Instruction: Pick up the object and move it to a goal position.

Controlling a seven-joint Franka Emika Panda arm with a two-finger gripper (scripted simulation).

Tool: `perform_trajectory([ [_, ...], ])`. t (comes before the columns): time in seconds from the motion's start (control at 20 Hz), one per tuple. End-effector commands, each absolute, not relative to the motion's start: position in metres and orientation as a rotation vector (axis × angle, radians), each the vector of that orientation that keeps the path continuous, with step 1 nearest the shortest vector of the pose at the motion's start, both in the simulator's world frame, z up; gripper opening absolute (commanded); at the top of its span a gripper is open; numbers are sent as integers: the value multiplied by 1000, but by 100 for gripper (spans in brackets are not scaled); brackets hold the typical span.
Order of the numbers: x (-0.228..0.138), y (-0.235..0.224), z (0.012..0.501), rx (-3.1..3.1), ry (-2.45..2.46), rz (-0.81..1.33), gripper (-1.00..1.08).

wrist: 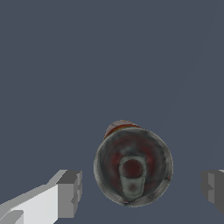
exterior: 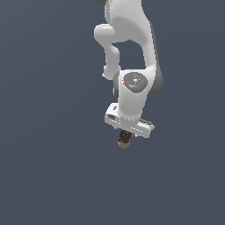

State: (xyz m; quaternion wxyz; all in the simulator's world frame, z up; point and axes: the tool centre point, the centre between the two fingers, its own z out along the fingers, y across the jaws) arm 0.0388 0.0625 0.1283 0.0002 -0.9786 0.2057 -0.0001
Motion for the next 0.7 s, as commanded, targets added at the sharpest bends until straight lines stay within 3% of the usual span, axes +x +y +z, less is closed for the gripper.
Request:
perform_trajectory([
  [0.0, 39, 64, 128, -3070, 665, 0, 100],
  [0.65, 38, 64, 91, -3070, 667, 0, 100],
])
